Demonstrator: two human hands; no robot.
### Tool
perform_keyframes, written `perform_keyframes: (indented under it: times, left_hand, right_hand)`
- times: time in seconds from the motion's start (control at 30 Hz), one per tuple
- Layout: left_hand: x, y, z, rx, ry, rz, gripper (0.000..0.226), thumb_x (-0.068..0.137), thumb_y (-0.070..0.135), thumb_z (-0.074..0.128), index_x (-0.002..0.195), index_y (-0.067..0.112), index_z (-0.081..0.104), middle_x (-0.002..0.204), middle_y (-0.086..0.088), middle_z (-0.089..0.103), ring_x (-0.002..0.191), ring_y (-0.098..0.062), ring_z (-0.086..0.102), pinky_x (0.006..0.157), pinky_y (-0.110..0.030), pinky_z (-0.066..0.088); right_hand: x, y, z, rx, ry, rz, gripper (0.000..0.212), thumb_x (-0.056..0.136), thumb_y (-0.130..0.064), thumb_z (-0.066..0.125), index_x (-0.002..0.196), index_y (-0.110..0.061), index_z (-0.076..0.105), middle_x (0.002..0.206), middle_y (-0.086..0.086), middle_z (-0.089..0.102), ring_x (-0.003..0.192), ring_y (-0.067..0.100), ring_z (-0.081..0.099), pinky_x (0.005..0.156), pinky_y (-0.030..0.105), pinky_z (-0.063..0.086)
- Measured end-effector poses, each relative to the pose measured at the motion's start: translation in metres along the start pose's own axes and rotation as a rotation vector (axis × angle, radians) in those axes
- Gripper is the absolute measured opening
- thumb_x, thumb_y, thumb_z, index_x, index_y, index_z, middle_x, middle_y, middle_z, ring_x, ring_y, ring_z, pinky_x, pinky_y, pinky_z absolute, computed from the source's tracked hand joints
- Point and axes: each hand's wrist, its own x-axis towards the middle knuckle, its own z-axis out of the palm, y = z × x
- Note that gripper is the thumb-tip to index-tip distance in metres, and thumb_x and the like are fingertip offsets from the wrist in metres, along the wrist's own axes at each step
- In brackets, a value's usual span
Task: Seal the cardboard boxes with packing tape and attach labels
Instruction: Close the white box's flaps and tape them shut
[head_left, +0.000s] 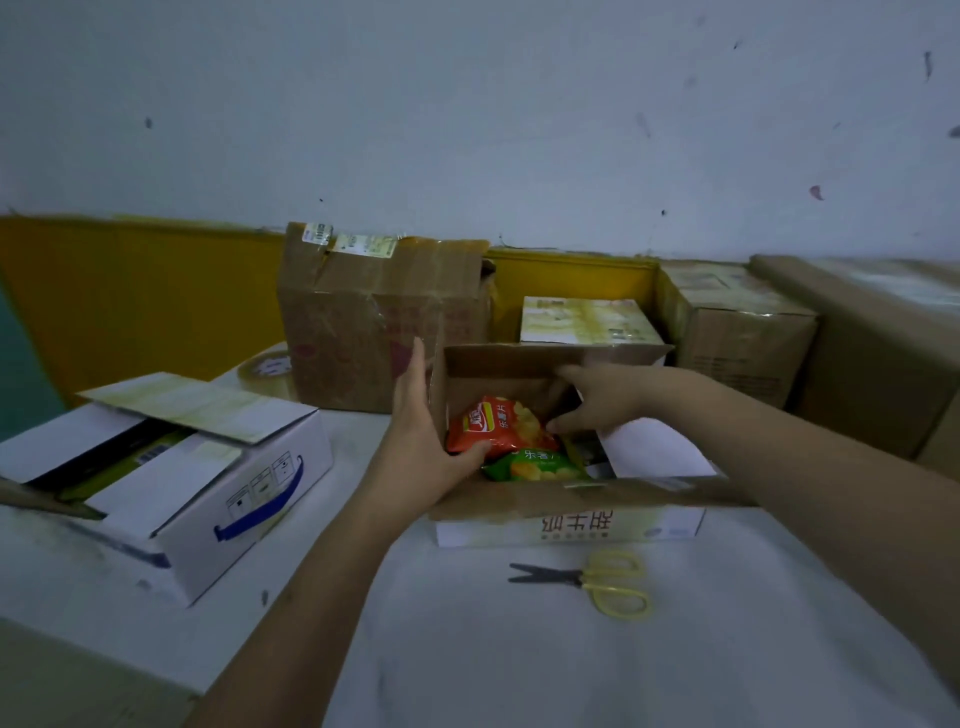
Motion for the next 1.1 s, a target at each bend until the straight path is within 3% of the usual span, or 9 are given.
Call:
perform_keyframes:
  times: [0.13, 0.3, 0.47, 0.6, 0.77, 0.87, 0.97, 1.03, 1.1]
  left_hand:
    - [-0.006, -0.015, 0.001, 0.109, -0.069, 0.129, 0.109, 0.086, 0.020, 0.077, 0.159, 0.034, -0.003, 0.162, 0.018, 0.011, 0.141, 0.004, 0.019, 0.110, -0.018, 0.027]
    - [-0.010, -0.022, 0.001, 0.197, -0.330, 0.267, 0.050, 0.102, 0.028, 0.052, 0.148, 0.044, 0.040, 0.152, 0.031, 0.031, 0.139, 0.016, 0.024, 0.123, -0.032, 0.023]
    - [-0.013, -0.009, -0.016, 0.131, -0.633, 0.066, 0.070, 0.084, 0.078, 0.041, 0.145, 0.046, 0.045, 0.158, 0.032, 0.023, 0.142, 0.018, 0.012, 0.125, -0.028, 0.008]
    - [-0.021, -0.004, -0.047, 0.295, -0.958, 0.047, 0.098, 0.073, 0.078, 0.064, 0.153, 0.056, 0.013, 0.155, 0.044, -0.001, 0.142, 0.019, 0.004, 0.116, -0.017, 0.015]
    - [-0.003, 0.012, -0.033, 0.168, -0.601, -0.056, 0.040, 0.082, 0.069, 0.051, 0.114, 0.049, 0.064, 0.118, 0.036, 0.061, 0.107, 0.010, 0.059, 0.086, -0.008, 0.043]
    - [0.022, 0.005, -0.012, -0.052, -0.354, -0.182, 0.027, 0.088, 0.059, 0.056, 0.102, 0.038, 0.065, 0.092, 0.024, 0.072, 0.083, 0.002, 0.071, 0.077, -0.017, 0.057]
    - [0.046, -0.013, 0.007, 0.124, -0.130, -0.230, 0.073, 0.081, 0.058, 0.073, 0.141, 0.025, 0.046, 0.137, 0.001, 0.055, 0.124, -0.021, 0.057, 0.097, -0.032, 0.053]
    - [0.056, -0.021, 0.018, 0.282, -0.052, -0.240, 0.112, 0.078, 0.059, 0.076, 0.159, 0.028, 0.007, 0.160, -0.006, 0.014, 0.147, -0.033, 0.021, 0.115, -0.045, 0.034]
    - [0.063, -0.025, 0.027, 0.338, -0.082, -0.125, 0.102, 0.086, 0.056, 0.069, 0.158, 0.041, -0.001, 0.165, 0.000, -0.007, 0.151, -0.033, 0.002, 0.120, -0.050, 0.022]
  right_hand:
    - [0.026, 0.025, 0.016, -0.219, 0.229, -0.056, 0.101, 0.091, -0.060, 0.058, 0.159, -0.025, -0.008, 0.166, 0.005, -0.010, 0.150, 0.040, 0.006, 0.119, 0.052, 0.023]
    - [0.042, 0.046, 0.022, -0.294, 0.351, -0.049, 0.081, 0.097, -0.058, 0.048, 0.159, -0.029, 0.005, 0.162, -0.011, -0.026, 0.152, 0.033, -0.004, 0.116, 0.061, 0.021]
    - [0.033, 0.059, 0.014, -0.267, 0.348, -0.019, 0.069, 0.102, -0.059, 0.030, 0.159, -0.028, 0.009, 0.165, -0.016, -0.012, 0.152, 0.031, 0.001, 0.116, 0.062, 0.015]
    - [0.016, 0.067, -0.006, -0.220, 0.563, -0.111, 0.044, 0.103, -0.043, 0.042, 0.134, -0.014, 0.050, 0.143, 0.011, 0.042, 0.130, 0.035, 0.035, 0.104, 0.049, 0.037]
    - [0.011, 0.075, -0.037, -0.156, 0.540, -0.052, 0.057, 0.102, -0.047, 0.042, 0.151, -0.021, 0.033, 0.143, 0.014, 0.040, 0.131, 0.038, 0.034, 0.109, 0.049, 0.030]
    - [0.007, 0.073, -0.047, -0.183, 0.458, 0.067, 0.063, 0.101, -0.058, 0.020, 0.136, -0.021, 0.057, 0.129, 0.017, 0.053, 0.126, 0.035, 0.038, 0.108, 0.044, 0.028]
    - [-0.005, 0.076, -0.048, -0.023, 0.372, 0.008, 0.073, 0.096, -0.070, 0.021, 0.105, -0.025, 0.078, 0.134, 0.014, 0.056, 0.129, 0.033, 0.042, 0.112, 0.046, 0.030]
    - [-0.012, 0.077, -0.035, 0.044, 0.262, 0.006, 0.073, 0.093, -0.074, 0.019, 0.117, -0.030, 0.073, 0.145, 0.005, 0.051, 0.130, 0.027, 0.046, 0.113, 0.043, 0.032]
    - [-0.006, 0.081, -0.008, -0.007, 0.181, 0.022, 0.066, 0.096, -0.071, 0.023, 0.142, -0.035, 0.052, 0.155, -0.001, 0.041, 0.140, 0.025, 0.039, 0.116, 0.040, 0.028]
